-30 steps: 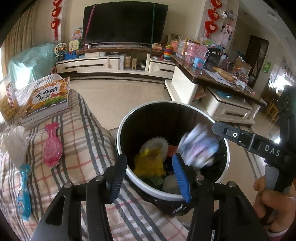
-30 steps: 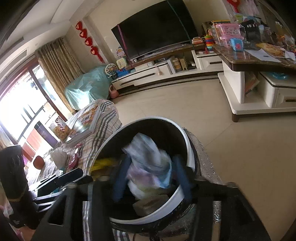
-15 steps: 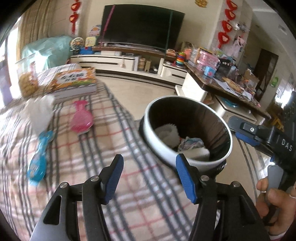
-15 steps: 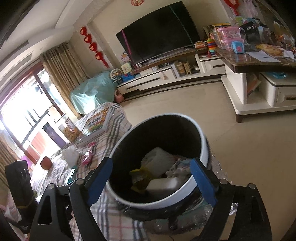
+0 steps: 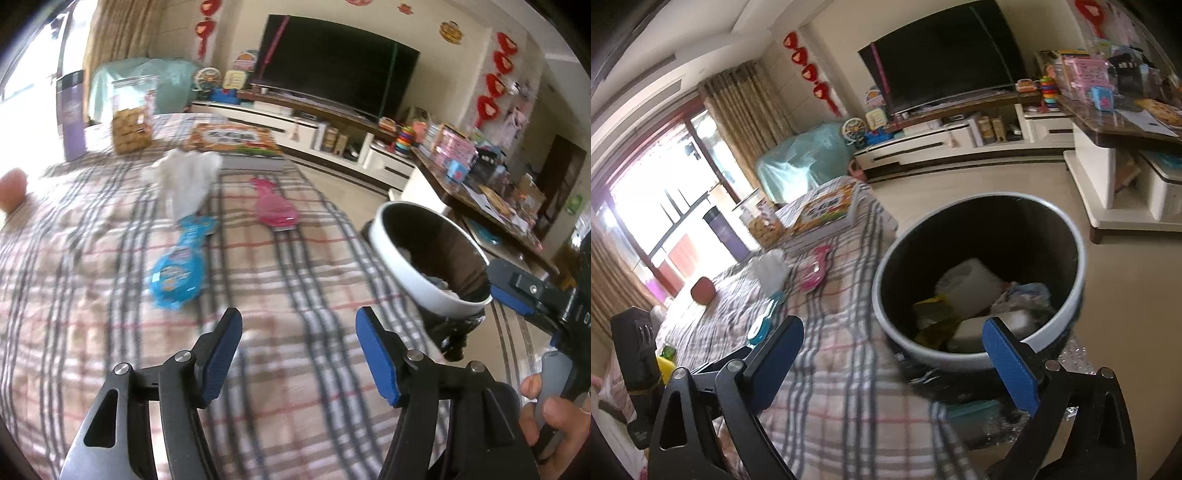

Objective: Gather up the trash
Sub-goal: 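Move both open tools back toward the bed, then grasp the blue bottle-shaped candy with the left tool while the right tool grasps the pink brush candy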

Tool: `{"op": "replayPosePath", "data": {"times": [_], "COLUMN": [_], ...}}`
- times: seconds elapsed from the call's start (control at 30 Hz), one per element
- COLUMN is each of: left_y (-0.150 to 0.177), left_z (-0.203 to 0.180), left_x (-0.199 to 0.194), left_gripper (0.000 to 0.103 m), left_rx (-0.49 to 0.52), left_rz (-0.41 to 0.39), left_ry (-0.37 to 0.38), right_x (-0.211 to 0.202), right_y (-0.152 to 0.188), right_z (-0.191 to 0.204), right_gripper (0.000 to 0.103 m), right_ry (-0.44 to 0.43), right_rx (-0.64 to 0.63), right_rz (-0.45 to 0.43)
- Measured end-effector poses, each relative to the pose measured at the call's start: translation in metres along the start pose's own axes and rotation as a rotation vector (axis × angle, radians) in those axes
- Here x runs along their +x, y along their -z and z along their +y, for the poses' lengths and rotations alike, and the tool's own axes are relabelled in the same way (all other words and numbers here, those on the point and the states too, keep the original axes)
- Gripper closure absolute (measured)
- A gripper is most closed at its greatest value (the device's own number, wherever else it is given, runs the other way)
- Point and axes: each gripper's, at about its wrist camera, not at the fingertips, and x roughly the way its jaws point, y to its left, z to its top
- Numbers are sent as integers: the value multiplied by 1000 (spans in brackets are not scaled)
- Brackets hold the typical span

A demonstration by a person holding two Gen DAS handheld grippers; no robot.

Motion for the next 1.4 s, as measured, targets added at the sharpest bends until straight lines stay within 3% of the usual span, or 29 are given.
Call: {"op": "replayPosePath", "data": {"times": [0.67,1.23,1.4], "left_y": [18,-7,-15], "left_z": [54,69,69], "left_x": [-39,-4,13], "left_gripper": [38,38,38], "left_rx": [-103,-79,-66], "left_rz": [-18,21,36], "left_ry": [-115,-134,-128], "right_x": [34,96,128], "right_y": [15,-9,-20], "right_z": [64,90,94], "right_gripper": [5,6,17], "right_ry": [-85,-103,-92], "right_rx": [-97,-209,-226], "right_rz": [73,127,160]}}
